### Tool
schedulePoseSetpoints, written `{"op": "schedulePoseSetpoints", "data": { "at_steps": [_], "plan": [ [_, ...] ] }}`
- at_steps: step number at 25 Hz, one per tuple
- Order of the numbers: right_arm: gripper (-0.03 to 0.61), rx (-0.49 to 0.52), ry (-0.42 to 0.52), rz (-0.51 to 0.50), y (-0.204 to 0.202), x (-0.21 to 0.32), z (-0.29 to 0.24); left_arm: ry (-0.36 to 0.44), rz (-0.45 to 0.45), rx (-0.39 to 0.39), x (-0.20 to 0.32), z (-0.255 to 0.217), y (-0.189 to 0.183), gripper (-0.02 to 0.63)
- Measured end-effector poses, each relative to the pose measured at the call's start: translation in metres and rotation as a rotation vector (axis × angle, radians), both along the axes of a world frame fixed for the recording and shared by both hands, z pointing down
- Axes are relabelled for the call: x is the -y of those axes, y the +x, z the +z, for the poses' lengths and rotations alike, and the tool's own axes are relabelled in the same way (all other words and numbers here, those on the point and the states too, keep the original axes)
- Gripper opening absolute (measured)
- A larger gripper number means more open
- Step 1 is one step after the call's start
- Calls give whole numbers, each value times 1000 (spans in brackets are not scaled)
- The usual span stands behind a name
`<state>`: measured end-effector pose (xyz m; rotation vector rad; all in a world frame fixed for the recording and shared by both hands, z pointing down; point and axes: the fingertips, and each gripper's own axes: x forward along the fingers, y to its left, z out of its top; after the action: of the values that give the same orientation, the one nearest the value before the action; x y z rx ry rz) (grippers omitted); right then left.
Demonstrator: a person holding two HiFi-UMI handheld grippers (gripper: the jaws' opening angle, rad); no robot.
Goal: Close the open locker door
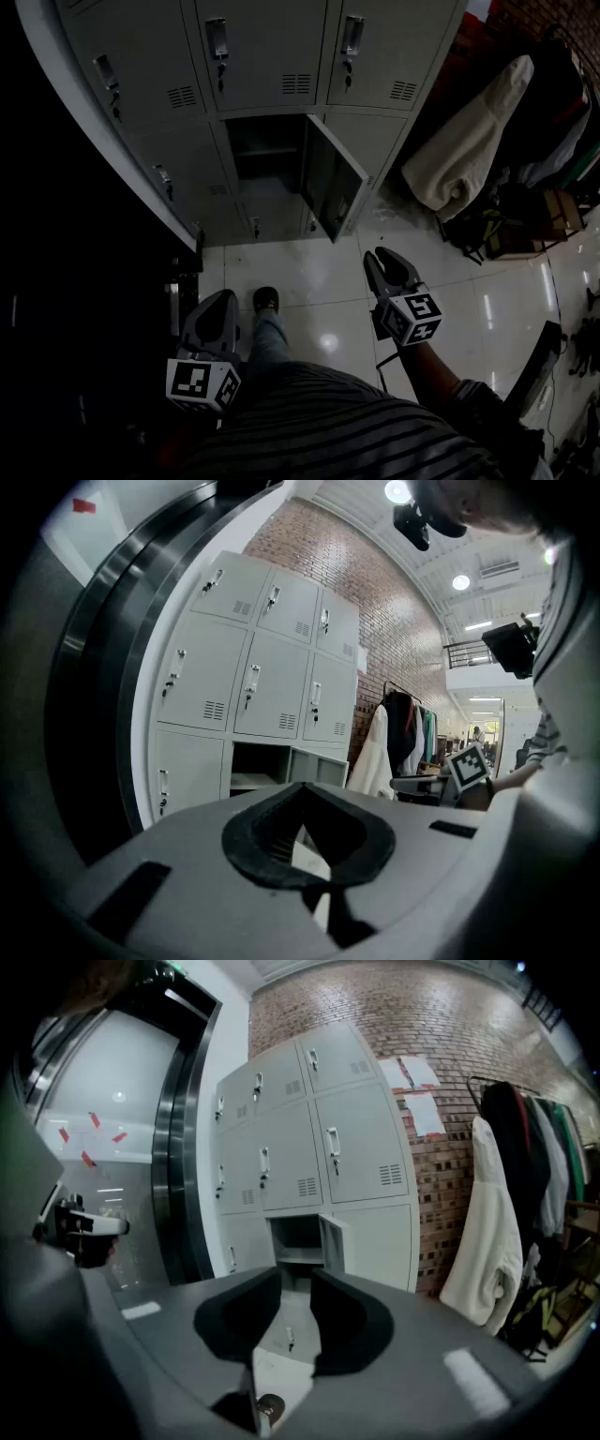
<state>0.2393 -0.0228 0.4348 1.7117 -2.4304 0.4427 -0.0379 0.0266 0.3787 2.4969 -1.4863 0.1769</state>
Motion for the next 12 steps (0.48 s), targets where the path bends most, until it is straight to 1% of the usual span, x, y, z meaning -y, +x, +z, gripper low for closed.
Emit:
{"op": "schedulePoseSetpoints", "data": {
  "at_steps": [3, 6, 9, 12],
  "plan": [
    [133, -62, -30, 3, 6, 61, 40, -32, 35, 0, 53, 16, 4, 5],
    [163, -104, -87, 33, 21, 115, 83, -81, 70, 14, 112, 30, 9, 5],
    [175, -119, -162, 53, 33, 153, 126, -76, 131, 37, 166, 37, 18, 5],
    [175, -151, -211, 48, 37, 176, 158, -114, 162, 53, 201, 52, 22, 5]
  ]
}}
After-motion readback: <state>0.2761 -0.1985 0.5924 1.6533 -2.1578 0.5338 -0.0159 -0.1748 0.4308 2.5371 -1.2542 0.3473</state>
